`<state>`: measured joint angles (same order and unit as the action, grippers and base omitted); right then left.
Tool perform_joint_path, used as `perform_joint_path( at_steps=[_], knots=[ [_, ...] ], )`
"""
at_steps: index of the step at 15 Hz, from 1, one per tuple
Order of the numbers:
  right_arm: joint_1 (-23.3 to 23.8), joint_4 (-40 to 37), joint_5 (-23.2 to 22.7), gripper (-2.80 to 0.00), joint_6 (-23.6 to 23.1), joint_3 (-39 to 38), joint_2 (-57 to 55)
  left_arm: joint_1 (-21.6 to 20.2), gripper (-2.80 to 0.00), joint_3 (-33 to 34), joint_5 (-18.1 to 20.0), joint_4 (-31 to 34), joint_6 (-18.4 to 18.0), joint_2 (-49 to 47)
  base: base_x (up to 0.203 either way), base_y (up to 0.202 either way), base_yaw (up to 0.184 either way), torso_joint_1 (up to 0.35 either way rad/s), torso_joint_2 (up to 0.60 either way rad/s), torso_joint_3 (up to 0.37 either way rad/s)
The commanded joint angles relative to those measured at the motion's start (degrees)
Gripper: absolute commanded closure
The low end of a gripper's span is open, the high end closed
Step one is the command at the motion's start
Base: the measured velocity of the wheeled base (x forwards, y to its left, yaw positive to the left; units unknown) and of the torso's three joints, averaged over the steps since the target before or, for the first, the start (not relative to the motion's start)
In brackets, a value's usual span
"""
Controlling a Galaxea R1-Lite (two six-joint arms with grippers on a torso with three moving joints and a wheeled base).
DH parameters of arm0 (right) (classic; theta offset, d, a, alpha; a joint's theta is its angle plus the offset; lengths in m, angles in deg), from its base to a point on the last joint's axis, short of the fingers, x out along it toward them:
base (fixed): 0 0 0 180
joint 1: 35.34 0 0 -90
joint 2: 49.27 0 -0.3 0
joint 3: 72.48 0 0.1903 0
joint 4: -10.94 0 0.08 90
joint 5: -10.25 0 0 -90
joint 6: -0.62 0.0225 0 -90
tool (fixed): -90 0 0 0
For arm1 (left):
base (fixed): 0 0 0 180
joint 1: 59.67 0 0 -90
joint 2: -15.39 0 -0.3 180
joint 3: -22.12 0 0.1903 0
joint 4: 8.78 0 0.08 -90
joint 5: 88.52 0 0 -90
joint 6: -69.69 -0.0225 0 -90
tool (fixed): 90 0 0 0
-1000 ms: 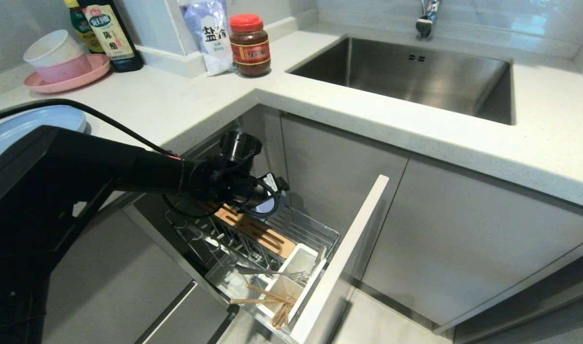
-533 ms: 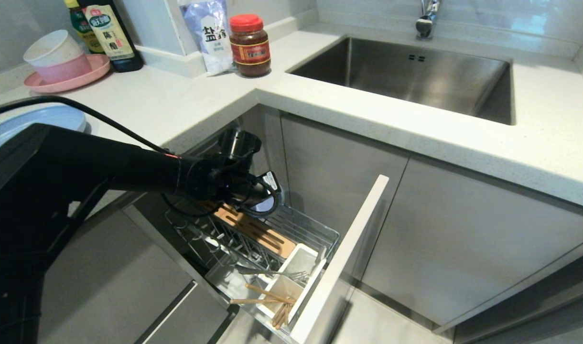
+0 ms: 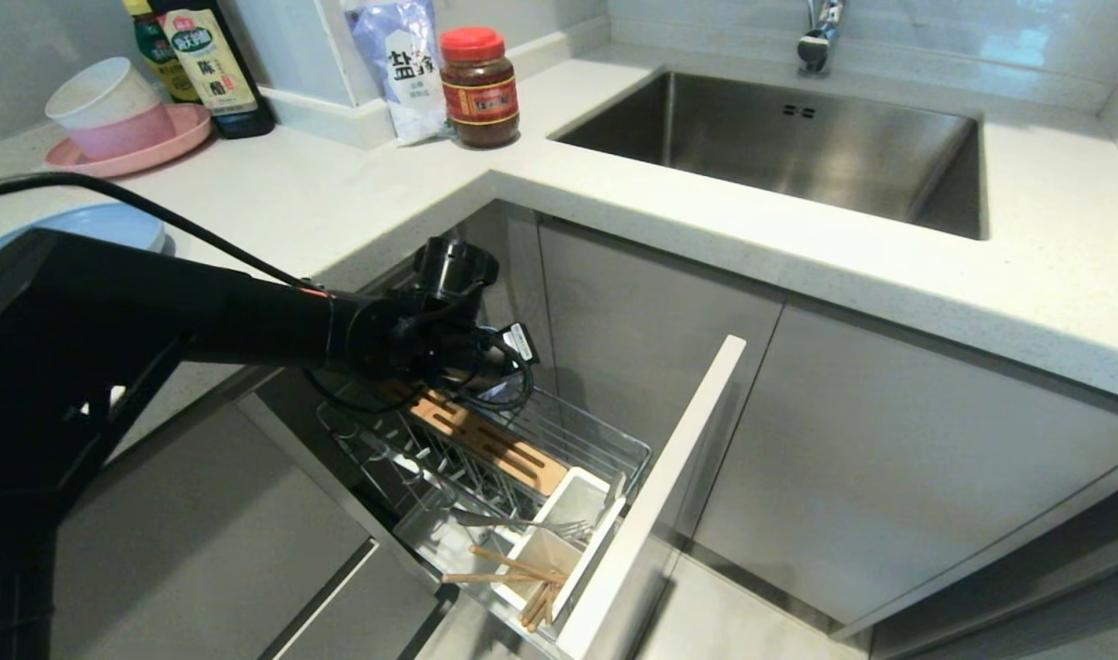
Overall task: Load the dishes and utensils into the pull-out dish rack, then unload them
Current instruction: Take the bowl out of the cupboard
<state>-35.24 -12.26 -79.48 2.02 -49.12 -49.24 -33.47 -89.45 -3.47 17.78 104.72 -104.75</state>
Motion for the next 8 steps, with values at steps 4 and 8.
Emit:
perform_joint_path(
  at_steps=[4,8],
  knots=[
    [0.0,0.0,0.0,0.0,0.0,-0.1,0.2,0.6,0.0,0.7,-0.5,0.0,0.1,2.2,0.0,0.0,0.0,0.0,0.0,0.0],
    [0.0,0.0,0.0,0.0,0.0,-0.1,0.2,0.4,-2.8,1.0,-6.8,1.8,-5.4,3.2,0.0,0.0,0.0,0.0,0.0,0.0]
  ],
)
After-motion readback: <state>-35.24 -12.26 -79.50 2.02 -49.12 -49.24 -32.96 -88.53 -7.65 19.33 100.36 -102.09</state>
